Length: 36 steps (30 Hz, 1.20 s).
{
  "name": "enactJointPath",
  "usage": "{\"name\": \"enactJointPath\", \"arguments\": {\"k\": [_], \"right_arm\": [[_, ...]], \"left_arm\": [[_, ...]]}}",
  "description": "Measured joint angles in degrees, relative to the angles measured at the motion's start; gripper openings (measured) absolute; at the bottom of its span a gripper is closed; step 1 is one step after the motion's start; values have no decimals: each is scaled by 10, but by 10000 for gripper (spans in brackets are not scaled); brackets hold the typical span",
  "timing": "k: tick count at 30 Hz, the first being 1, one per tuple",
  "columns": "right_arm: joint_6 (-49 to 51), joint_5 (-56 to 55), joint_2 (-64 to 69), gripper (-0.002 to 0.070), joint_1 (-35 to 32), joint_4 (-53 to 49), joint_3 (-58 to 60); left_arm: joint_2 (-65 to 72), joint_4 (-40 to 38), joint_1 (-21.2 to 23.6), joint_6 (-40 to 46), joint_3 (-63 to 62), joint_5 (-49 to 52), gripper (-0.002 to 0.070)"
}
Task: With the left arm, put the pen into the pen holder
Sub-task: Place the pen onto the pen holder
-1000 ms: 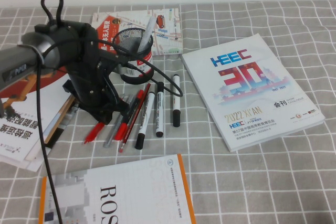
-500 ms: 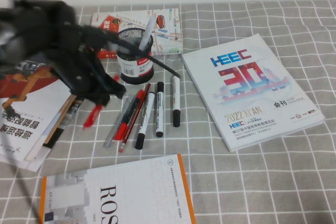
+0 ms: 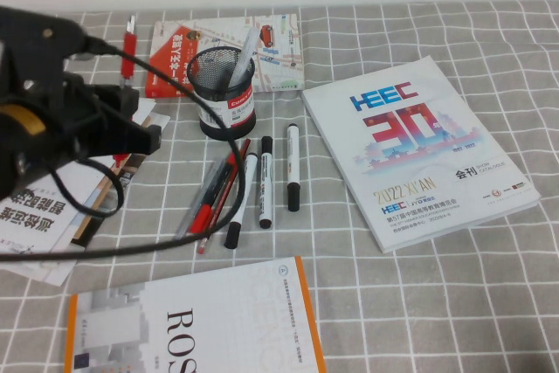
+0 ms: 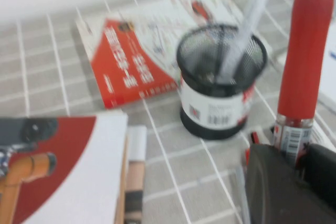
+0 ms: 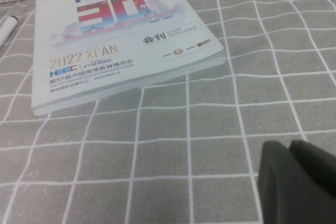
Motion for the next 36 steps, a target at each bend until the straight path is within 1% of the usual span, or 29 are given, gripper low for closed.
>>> {"name": "enactJointPath", "arguments": {"k": [3,10,12,15,17,20,23,25,27,31,36], "right_arm": [[0,0,0,-15,0,0,0],[0,0,0,-15,0,0,0],[0,0,0,-15,0,0,0],[0,0,0,-15,0,0,0],[0,0,0,-15,0,0,0],[0,0,0,-15,0,0,0],[0,0,0,-15,0,0,0],[0,0,0,-15,0,0,0],[0,0,0,-15,0,0,0],[0,0,0,-15,0,0,0],[0,0,0,-15,0,0,0]], "left_arm": [[-2,-3,0,-1,23,-47,71],[7,-4,0,-7,29,-106,71],[9,-5,0,-8,39,-136,71],[10,4,0,-16,63,-214,71],[17,23,0,-41,77,-264,71],[45,70,0,-106,83,-324,71],[90,113,0,-170,84,-390,71],[121,130,0,-195,84,-435,71],[143,138,0,-206,84,-474,71],[175,142,0,-212,84,-521,71],[189,143,0,-214,79,-531,71]]}}
